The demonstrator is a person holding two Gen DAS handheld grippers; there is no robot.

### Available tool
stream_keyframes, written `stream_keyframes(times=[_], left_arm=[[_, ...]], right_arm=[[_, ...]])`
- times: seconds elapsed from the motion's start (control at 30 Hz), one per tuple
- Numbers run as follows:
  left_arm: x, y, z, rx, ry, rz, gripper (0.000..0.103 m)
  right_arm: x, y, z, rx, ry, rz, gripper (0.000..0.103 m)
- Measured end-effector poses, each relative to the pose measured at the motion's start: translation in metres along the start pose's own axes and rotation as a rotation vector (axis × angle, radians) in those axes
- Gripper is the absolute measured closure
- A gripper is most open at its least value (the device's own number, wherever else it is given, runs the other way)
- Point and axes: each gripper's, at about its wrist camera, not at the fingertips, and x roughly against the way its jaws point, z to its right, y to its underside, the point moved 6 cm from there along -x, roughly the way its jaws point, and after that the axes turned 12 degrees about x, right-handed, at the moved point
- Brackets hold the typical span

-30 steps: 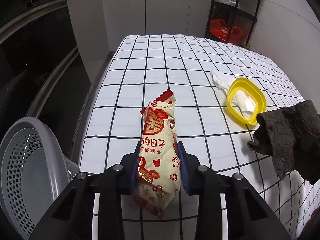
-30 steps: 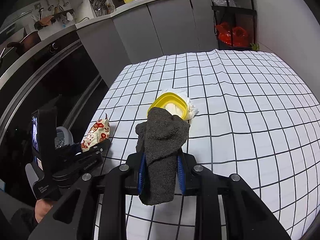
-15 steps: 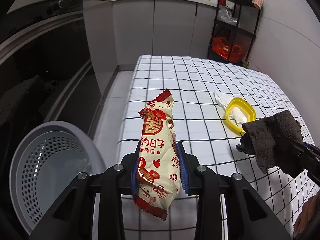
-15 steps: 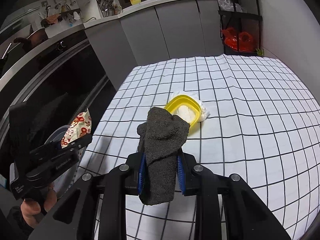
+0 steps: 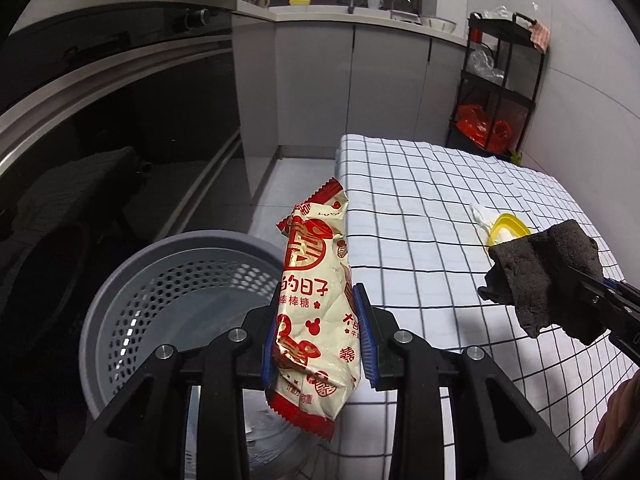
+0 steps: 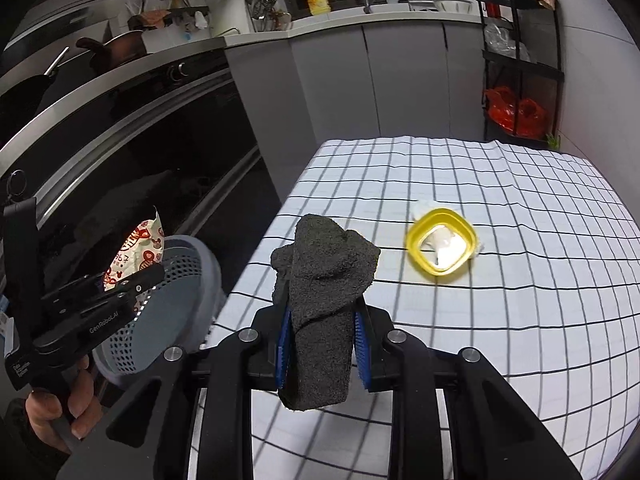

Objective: Collect trash
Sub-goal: 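Carry the wrapper and sock in both grippers over the basket, then open both grippers to drop the wrapper and sock into the basket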

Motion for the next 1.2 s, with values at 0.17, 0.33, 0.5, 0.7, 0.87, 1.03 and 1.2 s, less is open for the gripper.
stream_keyframes(times=[0.17, 0.33, 0.5, 0.7, 0.87, 1.03, 1.2], left_arm=[[0.017, 0.001, -0.029, 0.032, -0.036, 0.025, 0.071], [0.031, 0.006, -0.062, 0.068, -0.091, 0.043, 0.071], [0.041, 0.007, -0.092, 0.112, -0.14, 0.06, 0.071], [0.034, 0.009, -0.112, 0.127, -0.18, 0.047, 0.07], [0.018, 0.014, -0.121, 0.138, -0.173, -0.015, 0.07], [0.007, 0.014, -0.132, 0.17, -0.181, -0.046, 0.069], [-0.002, 0.016, -0.14, 0.196, -0.19, -0.076, 0.068]], right_arm=[[-0.003, -0.001, -0.043, 0.031, -0.052, 0.01, 0.078], [-0.013, -0.009, -0.081, 0.047, -0.122, 0.012, 0.078], [-0.025, -0.018, -0.12, 0.077, -0.18, 0.01, 0.078], [-0.046, -0.026, -0.154, 0.137, -0.209, -0.019, 0.078], [-0.07, -0.027, -0.167, 0.156, -0.218, -0.071, 0.078], [-0.089, -0.028, -0.171, 0.173, -0.225, -0.103, 0.078], [-0.105, -0.023, -0.177, 0.18, -0.238, -0.144, 0.078]])
